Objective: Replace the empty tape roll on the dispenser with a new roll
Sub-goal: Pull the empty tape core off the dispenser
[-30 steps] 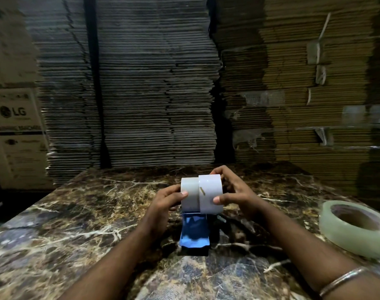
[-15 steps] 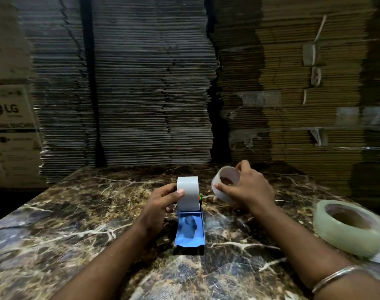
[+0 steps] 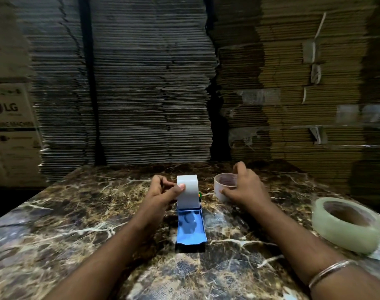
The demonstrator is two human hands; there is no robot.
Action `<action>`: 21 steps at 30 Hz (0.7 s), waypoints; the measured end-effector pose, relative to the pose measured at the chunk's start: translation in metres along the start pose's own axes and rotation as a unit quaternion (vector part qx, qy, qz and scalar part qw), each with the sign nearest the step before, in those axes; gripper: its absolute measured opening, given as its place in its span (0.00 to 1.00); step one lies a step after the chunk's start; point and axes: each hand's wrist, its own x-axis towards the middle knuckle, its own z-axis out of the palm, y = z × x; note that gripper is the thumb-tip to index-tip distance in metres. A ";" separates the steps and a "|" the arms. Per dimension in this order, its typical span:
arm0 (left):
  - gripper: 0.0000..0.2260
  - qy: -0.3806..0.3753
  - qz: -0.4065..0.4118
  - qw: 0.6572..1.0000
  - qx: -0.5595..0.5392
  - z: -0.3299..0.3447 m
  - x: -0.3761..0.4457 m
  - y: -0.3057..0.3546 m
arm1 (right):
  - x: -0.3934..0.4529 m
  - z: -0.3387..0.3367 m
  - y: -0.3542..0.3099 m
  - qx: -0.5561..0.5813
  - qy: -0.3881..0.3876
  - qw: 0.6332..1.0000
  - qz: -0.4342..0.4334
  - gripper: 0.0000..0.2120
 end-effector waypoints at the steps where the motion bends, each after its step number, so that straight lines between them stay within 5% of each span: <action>1: 0.11 0.004 0.002 1.000 0.008 0.000 0.000 0.000 | 0.000 0.002 0.001 0.009 -0.001 1.000 0.001 0.29; 7: 0.10 0.022 0.019 0.998 0.051 0.005 0.000 0.002 | -0.001 0.000 -0.006 -0.031 0.023 0.999 -0.033 0.30; 10: 0.11 0.040 0.021 0.996 0.082 0.006 0.000 0.004 | -0.012 -0.011 -0.027 0.102 0.050 0.988 -0.106 0.27; 13: 0.12 0.052 0.031 0.994 0.091 0.007 0.002 0.003 | -0.023 -0.010 -0.043 0.293 -0.093 0.942 -0.138 0.27; 16: 0.14 0.065 0.039 0.993 0.087 0.008 0.005 0.001 | -0.027 0.000 -0.046 0.318 -0.244 0.903 -0.156 0.38; 21: 0.13 0.071 0.016 0.995 0.072 0.011 0.004 0.003 | -0.026 0.006 -0.044 0.312 -0.286 0.891 -0.166 0.41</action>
